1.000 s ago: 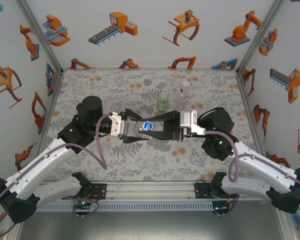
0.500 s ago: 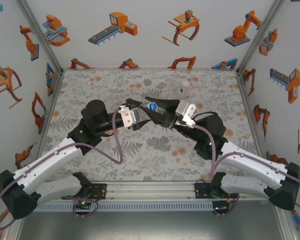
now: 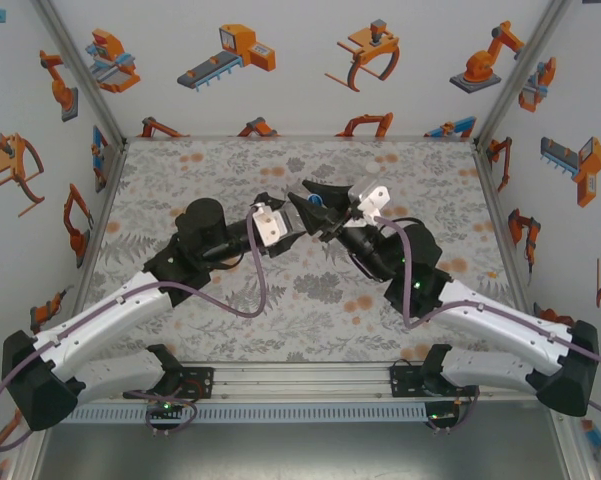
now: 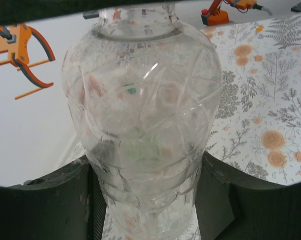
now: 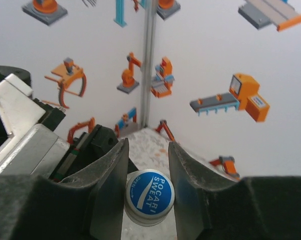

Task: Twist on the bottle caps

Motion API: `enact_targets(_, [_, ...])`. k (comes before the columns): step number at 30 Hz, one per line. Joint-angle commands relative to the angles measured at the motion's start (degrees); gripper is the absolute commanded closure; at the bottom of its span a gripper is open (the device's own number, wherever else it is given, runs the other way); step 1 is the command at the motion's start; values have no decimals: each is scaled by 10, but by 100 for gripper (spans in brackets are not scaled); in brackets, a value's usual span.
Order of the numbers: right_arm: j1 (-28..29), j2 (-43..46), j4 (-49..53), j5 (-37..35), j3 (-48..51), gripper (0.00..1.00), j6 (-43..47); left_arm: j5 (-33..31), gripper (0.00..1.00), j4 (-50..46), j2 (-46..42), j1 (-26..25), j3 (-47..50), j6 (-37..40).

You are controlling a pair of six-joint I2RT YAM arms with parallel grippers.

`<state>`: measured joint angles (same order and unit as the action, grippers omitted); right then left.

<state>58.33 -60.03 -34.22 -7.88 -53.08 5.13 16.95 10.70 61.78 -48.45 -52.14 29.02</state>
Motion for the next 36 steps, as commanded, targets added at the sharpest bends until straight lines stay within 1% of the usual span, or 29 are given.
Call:
enact_targets(1, [-10,30,161,-70,-55,54,-28,-22,100,-33,-1,3,-24,-11])
enact_targets(4, [-15,30,270,-80,-96,45,-72,-26,100,-46,4,6,-21,-15])
enact_targets(7, [-24,27,343,-82,-122,39,-131,-27,100,-50,7,8,-17,-21])
enact_targets(10, [-34,26,396,-66,-140,28,-189,-25,100,-53,15,10,-15,-26])
enact_targets(12, [-45,19,444,-53,-161,25,-229,-22,100,-59,18,9,-17,-28])
enact_targets(14, [-57,8,496,-32,-187,25,-269,-19,100,-60,23,10,-16,-28])
enact_targets(17, [-69,-9,547,4,-214,25,-307,-13,100,-61,29,11,-17,-28])
enact_targets(20, [-84,-25,574,39,-226,23,-355,-7,100,-60,36,11,-19,-28])
enact_targets(24, [-101,-51,581,82,-229,18,-406,0,100,-57,42,11,-21,-31])
enact_targets(30, [-104,-98,567,120,-232,16,-423,8,100,-58,48,11,-28,-35])
enact_targets(36, [-108,-132,557,117,-234,16,-428,16,100,-55,53,10,-31,-36])
